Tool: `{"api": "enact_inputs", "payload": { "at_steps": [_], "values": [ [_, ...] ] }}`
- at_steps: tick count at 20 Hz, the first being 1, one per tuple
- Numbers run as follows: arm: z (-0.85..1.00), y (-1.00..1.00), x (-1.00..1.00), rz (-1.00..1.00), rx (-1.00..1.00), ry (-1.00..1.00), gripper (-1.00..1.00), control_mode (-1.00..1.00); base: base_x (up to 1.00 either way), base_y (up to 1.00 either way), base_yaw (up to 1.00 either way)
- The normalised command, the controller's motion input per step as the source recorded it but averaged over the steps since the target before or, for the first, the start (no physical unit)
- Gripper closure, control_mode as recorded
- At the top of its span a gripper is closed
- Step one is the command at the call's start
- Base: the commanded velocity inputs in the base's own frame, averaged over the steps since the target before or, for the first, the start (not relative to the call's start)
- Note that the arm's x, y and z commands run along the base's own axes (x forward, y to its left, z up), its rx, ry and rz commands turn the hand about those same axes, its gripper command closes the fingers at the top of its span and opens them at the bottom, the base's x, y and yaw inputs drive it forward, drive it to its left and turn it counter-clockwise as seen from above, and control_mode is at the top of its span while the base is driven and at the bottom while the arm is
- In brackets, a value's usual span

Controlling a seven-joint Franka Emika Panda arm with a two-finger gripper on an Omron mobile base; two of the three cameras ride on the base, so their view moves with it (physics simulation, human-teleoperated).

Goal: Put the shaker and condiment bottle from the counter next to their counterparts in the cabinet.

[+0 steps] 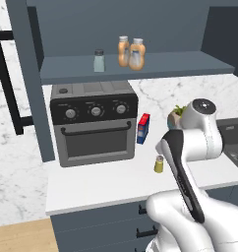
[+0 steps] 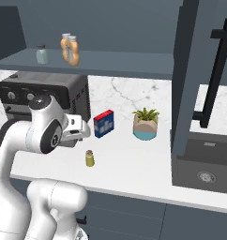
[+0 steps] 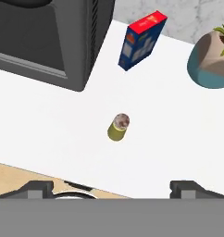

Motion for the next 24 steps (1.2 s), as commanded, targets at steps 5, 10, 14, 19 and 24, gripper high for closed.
{"api": "enact_inputs", "payload": {
  "at_steps": [5, 10, 14, 19, 24],
  "values": [
    [-0.17, 0.0, 0.28, -0.01, 0.0, 0.0, -1.0, -1.0, 0.0, 0.0, 0.0],
    [-0.22, 0.0, 0.02, -0.02, 0.0, 0.0, -1.0, -1.0, 0.0, 0.0, 0.0],
    [-0.29, 0.0, 0.13, -0.03, 0.0, 0.0, -1.0, -1.0, 0.0, 0.0, 0.0],
    [-0.22, 0.0, 0.23, -0.03, 0.0, 0.0, -1.0, -1.0, 0.0, 0.0, 0.0],
    [-0.16, 0.0, 0.32, -0.02, 0.0, 0.0, -1.0, -1.0, 0.0, 0.0, 0.0]
  ]
}}
